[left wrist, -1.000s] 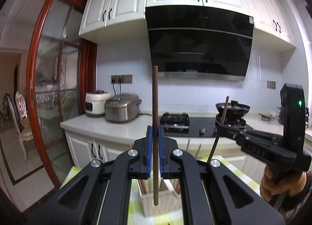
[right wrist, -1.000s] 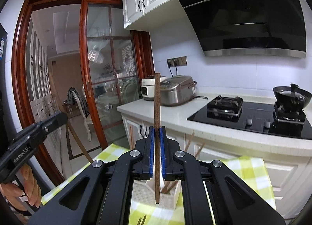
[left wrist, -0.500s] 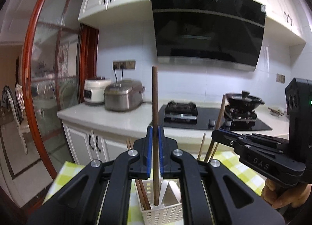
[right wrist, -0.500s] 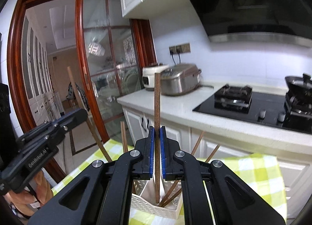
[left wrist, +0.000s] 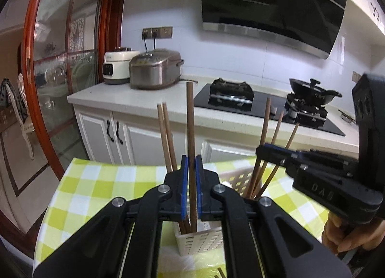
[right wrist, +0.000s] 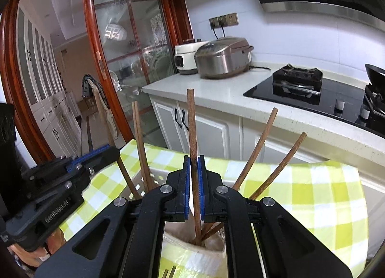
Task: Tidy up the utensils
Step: 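Lower the chopsticks into the caddy and open both tools, then move both open tools back down to the last chopsticks on the cloth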
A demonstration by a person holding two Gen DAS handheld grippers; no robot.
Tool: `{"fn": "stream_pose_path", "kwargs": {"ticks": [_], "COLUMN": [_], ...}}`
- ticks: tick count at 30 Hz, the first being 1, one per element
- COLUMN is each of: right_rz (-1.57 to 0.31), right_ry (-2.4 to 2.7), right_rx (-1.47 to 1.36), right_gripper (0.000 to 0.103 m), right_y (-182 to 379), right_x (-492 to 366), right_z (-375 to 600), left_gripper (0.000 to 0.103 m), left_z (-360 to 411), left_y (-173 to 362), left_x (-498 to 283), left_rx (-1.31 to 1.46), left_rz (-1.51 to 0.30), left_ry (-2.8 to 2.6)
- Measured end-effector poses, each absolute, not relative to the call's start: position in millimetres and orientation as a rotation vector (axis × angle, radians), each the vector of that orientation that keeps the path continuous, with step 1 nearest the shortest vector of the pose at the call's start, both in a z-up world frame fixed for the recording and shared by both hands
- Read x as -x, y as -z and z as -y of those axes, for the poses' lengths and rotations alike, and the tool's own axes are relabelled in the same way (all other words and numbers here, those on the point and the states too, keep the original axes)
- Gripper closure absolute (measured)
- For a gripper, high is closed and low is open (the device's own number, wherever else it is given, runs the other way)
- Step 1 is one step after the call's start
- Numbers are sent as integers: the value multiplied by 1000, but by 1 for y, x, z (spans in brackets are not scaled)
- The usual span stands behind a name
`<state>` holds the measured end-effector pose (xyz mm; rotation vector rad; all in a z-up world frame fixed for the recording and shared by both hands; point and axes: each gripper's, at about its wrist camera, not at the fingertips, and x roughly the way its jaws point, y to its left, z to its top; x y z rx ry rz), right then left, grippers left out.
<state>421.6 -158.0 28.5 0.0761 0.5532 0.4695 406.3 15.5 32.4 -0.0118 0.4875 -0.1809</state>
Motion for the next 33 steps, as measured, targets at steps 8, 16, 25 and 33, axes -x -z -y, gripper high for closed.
{"fn": "stream_pose_path", "kwargs": {"ticks": [8,16,25,33], "right_rz": [-571,-568,-452,-437], "right_ry": [-437,-388,-327,-338], "right_rx": [-81,-55,-35,-59], "right_gripper": [96,90,67,67], "right_y": [-25,-18,-46,-39], "right_x": [-438,-441,-395,-331], "right_z": [157,158,177,195], "left_gripper": [93,53,21,8], "left_z": [-21,-27,-35,-45], "left_y": [-22,-31,-43,-24], "left_x": [-415,-409,-365,-297], "left_rx": [17,14,3,-9], "left_rz": [-507,-457,-371,-336], "left_ry": [148,103,13,-58]}}
